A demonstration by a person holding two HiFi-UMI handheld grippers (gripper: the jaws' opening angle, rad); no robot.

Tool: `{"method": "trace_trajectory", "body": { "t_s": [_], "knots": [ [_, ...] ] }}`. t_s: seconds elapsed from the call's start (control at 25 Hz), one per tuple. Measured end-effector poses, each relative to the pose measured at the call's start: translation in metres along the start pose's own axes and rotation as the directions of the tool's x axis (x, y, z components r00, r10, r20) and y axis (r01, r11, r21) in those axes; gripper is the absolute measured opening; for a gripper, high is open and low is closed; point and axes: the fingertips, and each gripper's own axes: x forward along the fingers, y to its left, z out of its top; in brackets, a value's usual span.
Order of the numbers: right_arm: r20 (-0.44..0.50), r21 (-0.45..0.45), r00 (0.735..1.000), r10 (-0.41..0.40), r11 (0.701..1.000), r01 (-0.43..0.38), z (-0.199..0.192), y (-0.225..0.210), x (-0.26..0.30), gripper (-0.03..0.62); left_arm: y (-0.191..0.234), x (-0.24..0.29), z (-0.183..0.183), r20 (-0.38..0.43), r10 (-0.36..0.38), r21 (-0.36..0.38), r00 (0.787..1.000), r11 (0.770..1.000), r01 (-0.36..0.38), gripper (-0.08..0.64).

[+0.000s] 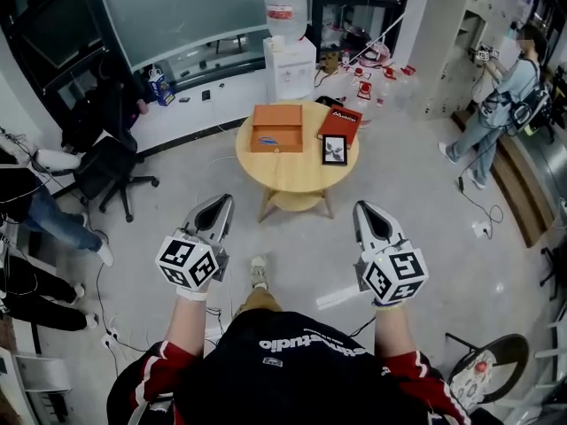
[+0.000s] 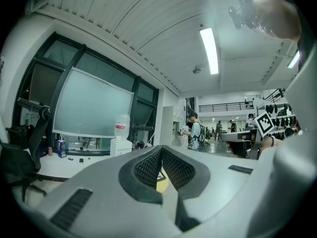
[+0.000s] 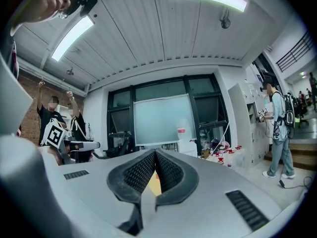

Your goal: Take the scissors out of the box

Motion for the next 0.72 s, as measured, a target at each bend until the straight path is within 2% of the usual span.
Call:
{"method": "trace_trajectory", "body": {
  "t_s": [0.24, 0.72],
  "knots": [
    [-0.009, 0.011, 1.000, -0.022, 1.000, 0.022, -0.004, -0.012, 0.011, 0.027, 0.011, 0.018, -0.008, -0.019, -0.010, 0.015, 1.000, 1.000, 0.010, 0.018],
    [0.001, 0.007, 0.999, -0.041, 0.999, 0.041, -0.001, -0.033, 0.073, 0.026, 0.065, 0.073, -0.014, -0.008, -0.013, -0.008, 1.000, 1.000, 0.013, 0.018]
  ]
}}
